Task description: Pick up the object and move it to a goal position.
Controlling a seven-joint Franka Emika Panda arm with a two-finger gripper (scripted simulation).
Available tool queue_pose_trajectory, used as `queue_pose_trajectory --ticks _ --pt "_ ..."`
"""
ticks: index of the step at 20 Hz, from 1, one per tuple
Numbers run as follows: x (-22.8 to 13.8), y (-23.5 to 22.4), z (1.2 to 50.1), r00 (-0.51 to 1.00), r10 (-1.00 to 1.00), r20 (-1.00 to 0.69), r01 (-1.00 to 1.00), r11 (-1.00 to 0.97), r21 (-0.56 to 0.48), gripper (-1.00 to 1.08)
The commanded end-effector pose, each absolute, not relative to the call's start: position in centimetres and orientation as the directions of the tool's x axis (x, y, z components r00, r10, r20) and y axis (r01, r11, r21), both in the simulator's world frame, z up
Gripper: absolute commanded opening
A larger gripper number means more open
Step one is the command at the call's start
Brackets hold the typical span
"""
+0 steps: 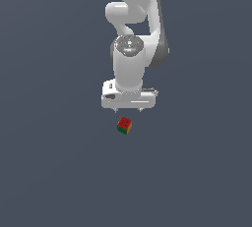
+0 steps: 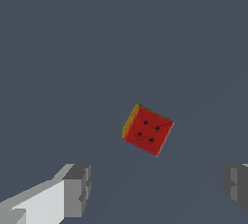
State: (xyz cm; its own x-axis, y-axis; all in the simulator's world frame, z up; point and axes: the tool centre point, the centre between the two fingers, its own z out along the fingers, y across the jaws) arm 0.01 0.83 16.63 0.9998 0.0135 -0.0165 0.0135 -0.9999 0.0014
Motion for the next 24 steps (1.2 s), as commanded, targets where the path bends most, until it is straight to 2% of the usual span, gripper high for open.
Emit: queue_pose_trajectory --ticks 1,12,24 --pt "0.0 0.8 16.6 1.0 0.013 -0.017 0.013 -1.0 0.001 1.0" --pt "1.9 2.5 19.0 0.999 0.01 0.047 0.011 -1.0 -0.024 1.0" --pt "1.6 1.7 16.4 0.994 -0.102 0.031 -0.102 -0.995 -0.025 1.0"
